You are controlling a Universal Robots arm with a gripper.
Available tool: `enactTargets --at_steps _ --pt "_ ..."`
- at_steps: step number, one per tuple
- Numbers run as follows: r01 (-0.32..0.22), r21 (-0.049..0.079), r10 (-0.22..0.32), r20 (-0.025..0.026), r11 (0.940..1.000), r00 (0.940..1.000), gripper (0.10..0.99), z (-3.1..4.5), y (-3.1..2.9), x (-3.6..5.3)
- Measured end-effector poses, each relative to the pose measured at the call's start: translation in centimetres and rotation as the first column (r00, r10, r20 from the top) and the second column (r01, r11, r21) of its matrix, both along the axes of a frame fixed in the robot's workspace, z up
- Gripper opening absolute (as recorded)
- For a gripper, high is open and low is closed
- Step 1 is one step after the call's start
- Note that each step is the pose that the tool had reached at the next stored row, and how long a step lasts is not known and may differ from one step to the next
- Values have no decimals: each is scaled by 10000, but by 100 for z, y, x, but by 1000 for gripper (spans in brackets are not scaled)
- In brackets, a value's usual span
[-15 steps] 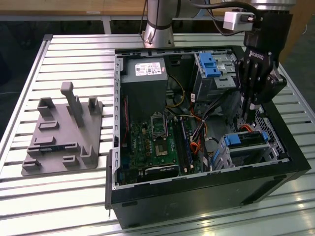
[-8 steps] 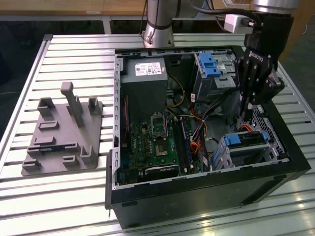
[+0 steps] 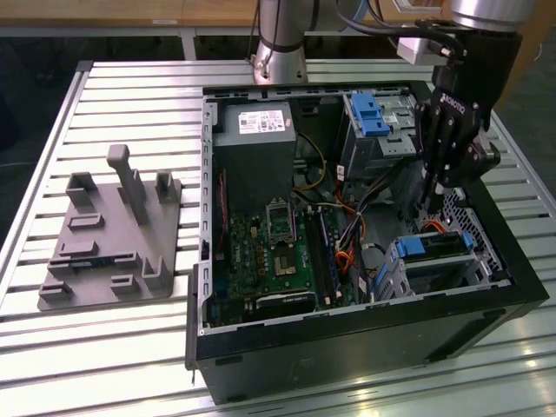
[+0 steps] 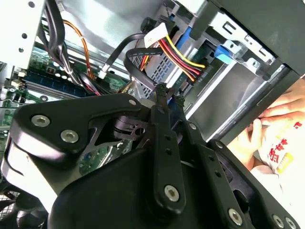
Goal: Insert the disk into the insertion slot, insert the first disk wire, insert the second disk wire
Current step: 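Insert the second disk wire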
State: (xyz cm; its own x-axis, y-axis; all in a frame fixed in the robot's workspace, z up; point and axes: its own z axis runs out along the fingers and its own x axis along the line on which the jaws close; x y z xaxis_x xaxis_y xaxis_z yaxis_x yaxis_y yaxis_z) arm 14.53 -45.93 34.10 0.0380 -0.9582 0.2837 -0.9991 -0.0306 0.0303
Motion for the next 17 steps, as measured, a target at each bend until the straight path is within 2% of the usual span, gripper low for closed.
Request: enactTargets --at_steps 8,11,13,17 --pt "34 76 -34 -1 10000 10000 196 1 -139 0" --pt "48 140 -48 -1 9999 10000 196 0 -183 0" --pt "53 267 -53 -2 9996 10000 196 0 -203 0" --pt "60 615 -60 -4 9981 10000 196 0 -238 0"
